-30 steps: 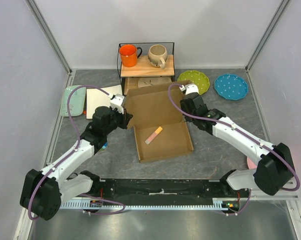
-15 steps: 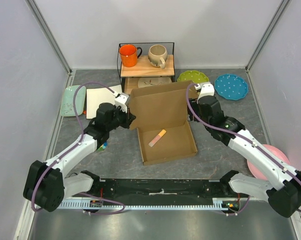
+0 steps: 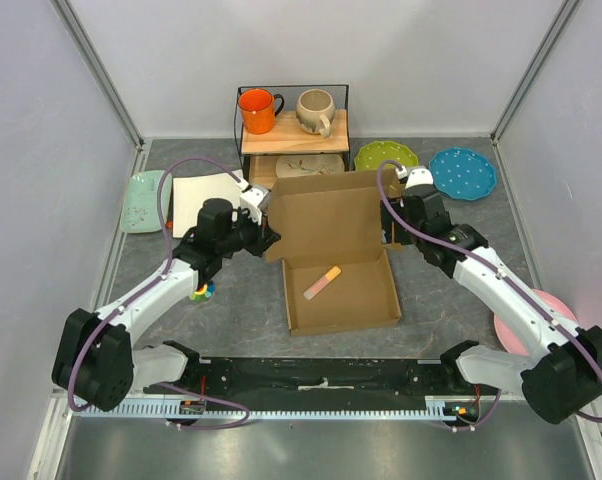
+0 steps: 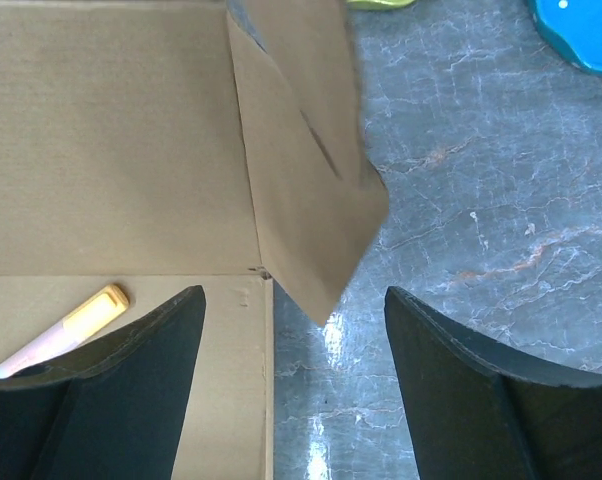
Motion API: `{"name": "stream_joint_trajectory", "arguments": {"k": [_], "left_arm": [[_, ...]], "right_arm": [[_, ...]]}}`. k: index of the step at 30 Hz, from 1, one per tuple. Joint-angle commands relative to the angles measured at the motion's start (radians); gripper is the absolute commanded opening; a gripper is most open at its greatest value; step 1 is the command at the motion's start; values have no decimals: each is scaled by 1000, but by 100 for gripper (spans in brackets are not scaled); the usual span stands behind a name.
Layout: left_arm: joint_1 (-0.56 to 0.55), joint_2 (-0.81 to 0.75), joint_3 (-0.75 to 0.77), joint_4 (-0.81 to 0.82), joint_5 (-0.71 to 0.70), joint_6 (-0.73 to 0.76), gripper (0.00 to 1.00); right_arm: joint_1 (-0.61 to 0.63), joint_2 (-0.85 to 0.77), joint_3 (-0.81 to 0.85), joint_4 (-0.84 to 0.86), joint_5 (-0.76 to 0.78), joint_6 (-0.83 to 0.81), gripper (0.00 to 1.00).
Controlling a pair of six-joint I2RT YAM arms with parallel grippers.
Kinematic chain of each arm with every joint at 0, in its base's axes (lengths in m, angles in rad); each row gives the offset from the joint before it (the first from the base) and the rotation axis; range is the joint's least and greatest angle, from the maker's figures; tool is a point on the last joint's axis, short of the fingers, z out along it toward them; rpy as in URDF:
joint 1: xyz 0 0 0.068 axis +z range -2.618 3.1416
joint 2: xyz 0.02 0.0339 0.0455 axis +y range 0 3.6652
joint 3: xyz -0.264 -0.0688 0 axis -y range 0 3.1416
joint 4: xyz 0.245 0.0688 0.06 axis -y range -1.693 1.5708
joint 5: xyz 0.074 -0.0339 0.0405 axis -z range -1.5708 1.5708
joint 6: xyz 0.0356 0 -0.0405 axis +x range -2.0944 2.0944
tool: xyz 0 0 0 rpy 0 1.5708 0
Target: Fold the paper box
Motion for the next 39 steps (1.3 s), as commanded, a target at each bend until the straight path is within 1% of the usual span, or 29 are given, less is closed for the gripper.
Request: {"name": "stream_joint_trajectory", "arguments": {"k": [1,7,10,13,16,17,20,23,25,28,29,31,32,33,35,36,38,39], "left_arm": [[-3,18,30,-27,91,81,2],[-3,21,27,-28,111,81,2],[-3,24,27,-27,119,80,2],[-3,27,27,-24,120,77,2],[-3,27,27,-19,120,71,2],[-3,25,27,-19,120,69,2],[-3,24,26,-19,119,64,2],[-3,19,26,-18,110,64,2],[-3,13,23,-18,97,63,2],[-3,9,23,-13,80,54,2],[-3,5,24,-13,73,52,2],[-3,1,29,-16,35,26,2],[-3,1,41,-24,19,15,3],[-3,-1,49,-43,1,17,7],[-3,-5,69,-73,-9,21,12],[-3,-8,76,-82,-9,24,17],[-3,-16,107,-128,-16,32,22],[-3,-16,121,-146,-21,34,27]], "right_arm": [[-14,31,33,24,-19,6,81],[-30,45,5,61,-4,15,80],[-36,42,-10,87,-13,15,78],[-36,29,-22,105,-50,11,70],[-36,22,-39,110,-70,11,56],[-37,20,-44,111,-75,12,49],[-36,17,-53,116,-88,15,38],[-36,12,-54,113,-96,17,32],[-34,6,-54,110,-99,20,30],[-34,-3,-59,111,-99,26,23],[-34,-4,-61,110,-95,27,18],[-28,-7,-65,110,-87,32,13],[-23,-9,-70,111,-82,34,8],[-17,-12,-74,116,-79,32,7],[-11,-14,-77,119,-70,34,4],[-4,-17,-81,119,-64,31,3],[3,-18,-81,118,-56,26,0],[9,-20,-79,118,-50,24,0]]}}
